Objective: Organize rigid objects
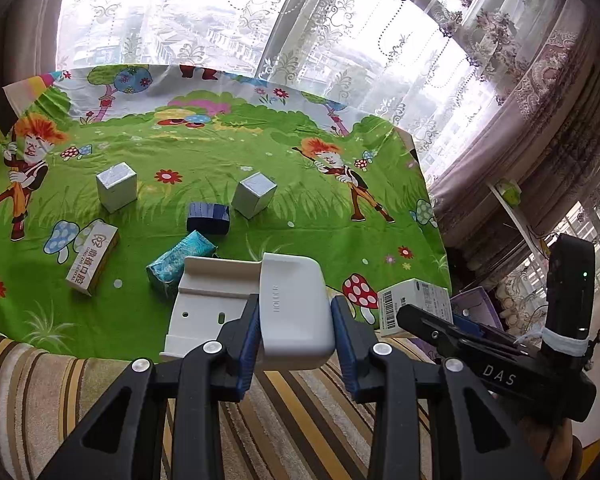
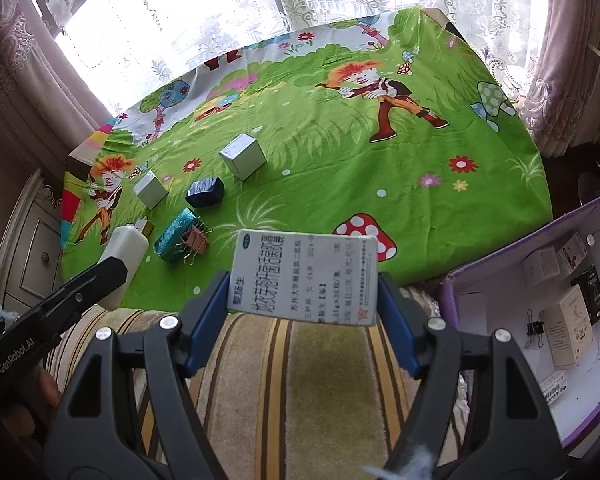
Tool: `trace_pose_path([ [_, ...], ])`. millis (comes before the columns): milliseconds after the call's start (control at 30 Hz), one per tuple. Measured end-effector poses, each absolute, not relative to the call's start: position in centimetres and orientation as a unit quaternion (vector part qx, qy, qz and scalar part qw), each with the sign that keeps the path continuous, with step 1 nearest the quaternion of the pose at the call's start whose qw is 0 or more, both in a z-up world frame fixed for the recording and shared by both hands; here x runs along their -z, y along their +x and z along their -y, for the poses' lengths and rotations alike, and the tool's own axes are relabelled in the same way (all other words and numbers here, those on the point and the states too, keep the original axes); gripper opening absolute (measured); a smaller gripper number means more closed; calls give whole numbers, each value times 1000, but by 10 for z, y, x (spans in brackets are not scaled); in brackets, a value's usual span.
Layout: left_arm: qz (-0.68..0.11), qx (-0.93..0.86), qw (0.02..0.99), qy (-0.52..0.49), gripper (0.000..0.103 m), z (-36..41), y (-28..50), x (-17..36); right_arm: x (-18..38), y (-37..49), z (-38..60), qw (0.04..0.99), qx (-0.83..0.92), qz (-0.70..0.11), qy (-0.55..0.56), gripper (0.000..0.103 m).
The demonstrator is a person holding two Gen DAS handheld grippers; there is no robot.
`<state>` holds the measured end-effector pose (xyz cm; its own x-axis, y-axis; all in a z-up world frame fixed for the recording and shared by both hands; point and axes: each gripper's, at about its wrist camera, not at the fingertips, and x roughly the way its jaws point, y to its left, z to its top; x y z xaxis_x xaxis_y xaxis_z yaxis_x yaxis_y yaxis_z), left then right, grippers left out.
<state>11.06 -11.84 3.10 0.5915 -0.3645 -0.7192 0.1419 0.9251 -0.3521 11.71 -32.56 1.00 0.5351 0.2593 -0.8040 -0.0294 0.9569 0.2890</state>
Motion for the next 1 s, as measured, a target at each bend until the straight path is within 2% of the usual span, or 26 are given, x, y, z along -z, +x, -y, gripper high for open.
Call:
trace_pose_path([
  [533,-487,284,823,-73,36,232,78,-26,-17,61,427,882,-7,-459,109,75],
  [1000,-511,367,777,2,36,310,44,-18,-11,28,502,876,55,-458,141,75],
])
